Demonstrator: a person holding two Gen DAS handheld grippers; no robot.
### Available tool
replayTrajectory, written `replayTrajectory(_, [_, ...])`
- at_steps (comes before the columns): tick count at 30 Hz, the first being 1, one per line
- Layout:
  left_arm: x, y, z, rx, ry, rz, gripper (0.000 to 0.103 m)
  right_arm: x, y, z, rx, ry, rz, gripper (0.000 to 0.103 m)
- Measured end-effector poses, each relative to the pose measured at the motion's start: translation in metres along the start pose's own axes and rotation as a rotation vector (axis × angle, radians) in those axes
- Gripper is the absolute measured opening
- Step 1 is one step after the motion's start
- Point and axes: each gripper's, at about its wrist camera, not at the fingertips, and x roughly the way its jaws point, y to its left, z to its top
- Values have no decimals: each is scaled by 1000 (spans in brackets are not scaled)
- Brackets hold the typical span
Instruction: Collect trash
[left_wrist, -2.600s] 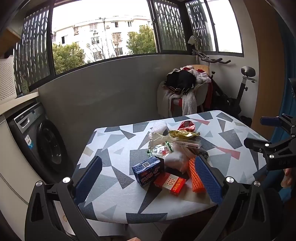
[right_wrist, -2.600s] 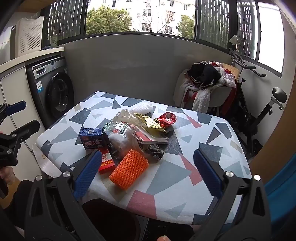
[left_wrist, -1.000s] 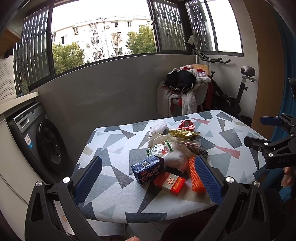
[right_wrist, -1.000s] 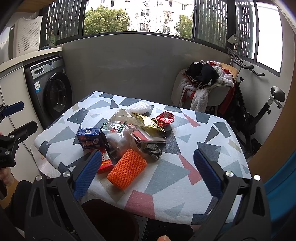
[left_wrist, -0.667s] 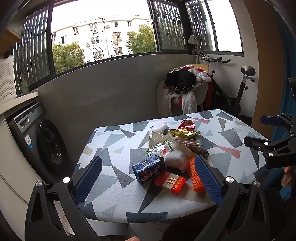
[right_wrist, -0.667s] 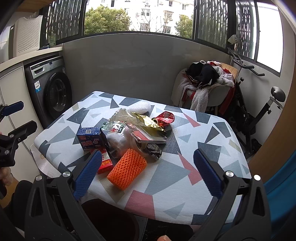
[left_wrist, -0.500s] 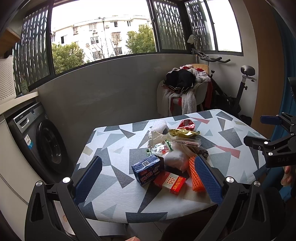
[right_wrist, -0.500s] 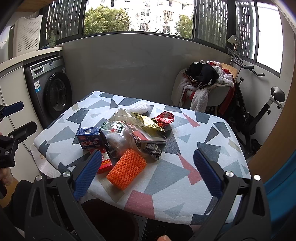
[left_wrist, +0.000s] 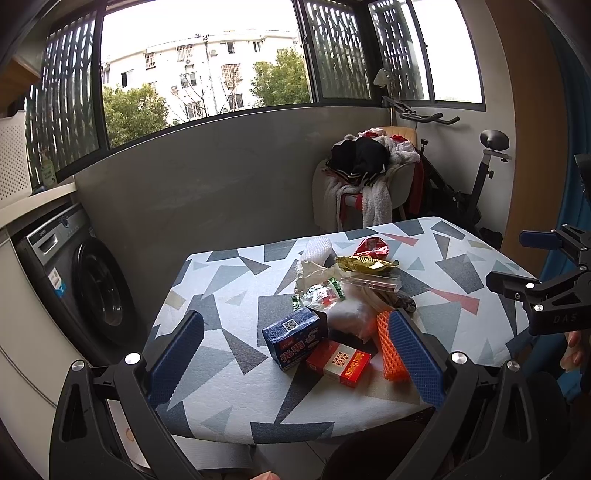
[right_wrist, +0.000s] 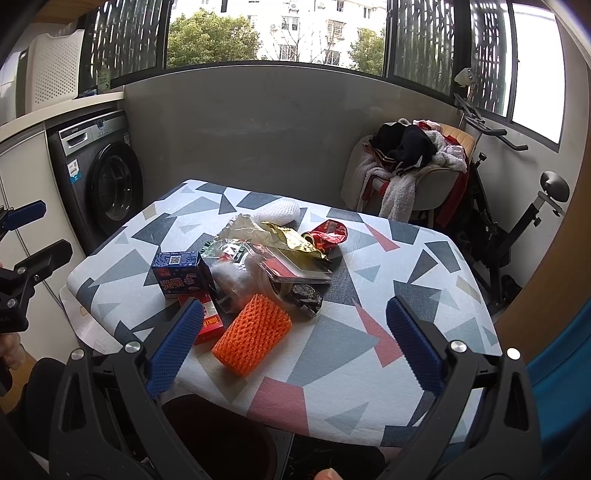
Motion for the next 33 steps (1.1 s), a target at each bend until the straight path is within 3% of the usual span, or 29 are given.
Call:
replayTrajectory(15, [5, 0, -9, -5, 21, 4, 98, 12, 2, -10, -5, 25, 3, 97])
replayTrajectory(20, [18, -3, -23, 45, 27, -15, 98, 23, -3, -23, 32, 27, 48, 97])
replayTrajectory(23, [35, -5, -36, 81, 87, -53, 98, 37, 0, -33, 18, 56, 61, 97])
replayTrajectory(27, [48, -10, -55, 140, 84, 9, 98, 61, 3, -46, 30, 123, 104, 97])
replayTrajectory(33, [67, 8, -71, 90, 117, -16, 98, 102, 5, -54, 83, 187, 89, 97])
